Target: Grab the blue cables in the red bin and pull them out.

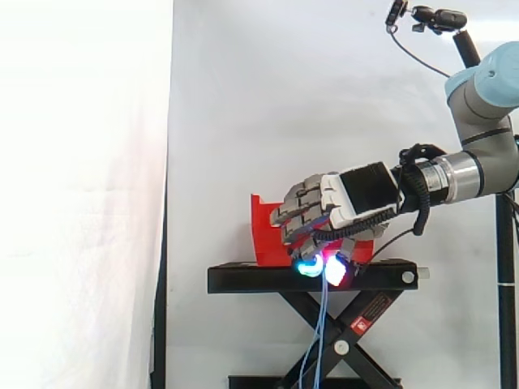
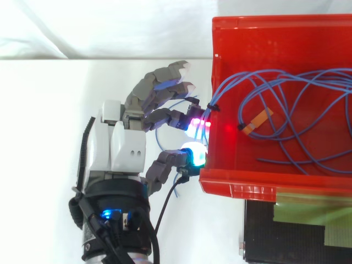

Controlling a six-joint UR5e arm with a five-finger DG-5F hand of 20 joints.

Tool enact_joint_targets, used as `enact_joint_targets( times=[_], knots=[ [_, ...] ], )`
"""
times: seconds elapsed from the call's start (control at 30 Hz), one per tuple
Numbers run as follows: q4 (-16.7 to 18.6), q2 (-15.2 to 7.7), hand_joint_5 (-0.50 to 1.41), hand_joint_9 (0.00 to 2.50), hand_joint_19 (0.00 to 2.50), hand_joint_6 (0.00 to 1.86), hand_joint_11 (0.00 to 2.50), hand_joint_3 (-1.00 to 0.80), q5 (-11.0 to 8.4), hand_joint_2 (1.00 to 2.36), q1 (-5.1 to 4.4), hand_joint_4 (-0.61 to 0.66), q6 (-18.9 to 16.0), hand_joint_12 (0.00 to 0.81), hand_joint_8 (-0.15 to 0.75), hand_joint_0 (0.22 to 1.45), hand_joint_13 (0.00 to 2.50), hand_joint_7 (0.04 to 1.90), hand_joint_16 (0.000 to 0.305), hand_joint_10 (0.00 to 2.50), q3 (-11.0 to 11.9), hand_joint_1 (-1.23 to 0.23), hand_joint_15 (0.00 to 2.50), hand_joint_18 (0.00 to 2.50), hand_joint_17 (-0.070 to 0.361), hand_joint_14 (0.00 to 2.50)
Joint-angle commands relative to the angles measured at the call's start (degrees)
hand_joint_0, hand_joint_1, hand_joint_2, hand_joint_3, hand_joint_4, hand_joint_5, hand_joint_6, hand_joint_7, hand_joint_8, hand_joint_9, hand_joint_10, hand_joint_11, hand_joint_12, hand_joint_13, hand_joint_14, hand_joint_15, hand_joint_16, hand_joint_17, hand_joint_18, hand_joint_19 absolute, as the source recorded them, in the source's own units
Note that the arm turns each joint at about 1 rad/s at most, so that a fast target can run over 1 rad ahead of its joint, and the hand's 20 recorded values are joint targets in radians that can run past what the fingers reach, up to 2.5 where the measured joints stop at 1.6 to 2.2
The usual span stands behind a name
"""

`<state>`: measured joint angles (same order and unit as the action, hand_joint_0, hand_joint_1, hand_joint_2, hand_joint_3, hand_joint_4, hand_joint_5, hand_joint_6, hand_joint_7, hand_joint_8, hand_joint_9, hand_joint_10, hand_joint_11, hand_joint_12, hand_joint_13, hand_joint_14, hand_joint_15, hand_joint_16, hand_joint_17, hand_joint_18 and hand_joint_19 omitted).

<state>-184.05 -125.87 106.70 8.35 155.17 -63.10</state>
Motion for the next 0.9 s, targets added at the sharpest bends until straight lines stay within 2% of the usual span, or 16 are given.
enact_joint_targets(
  times=[0.0,0.87],
  knots=[
    [0.09,0.01,1.04,0.84,0.64,0.01,0.52,-1.0,0.0,1.0,0.0,0.07,0.0,0.299,0.218,0.81,0.65,0.83,0.04,0.02,0.0,-0.93,0.41,0.59,0.091,0.02],
    [0.89,-0.08,1.0,0.83,0.64,0.01,0.51,-1.0,0.0,1.0,0.36,0.08,0.0,0.3,0.216,0.8,0.65,0.75,0.041,0.02,-0.09,-0.93,0.41,0.59,0.092,0.02]
  ],
)
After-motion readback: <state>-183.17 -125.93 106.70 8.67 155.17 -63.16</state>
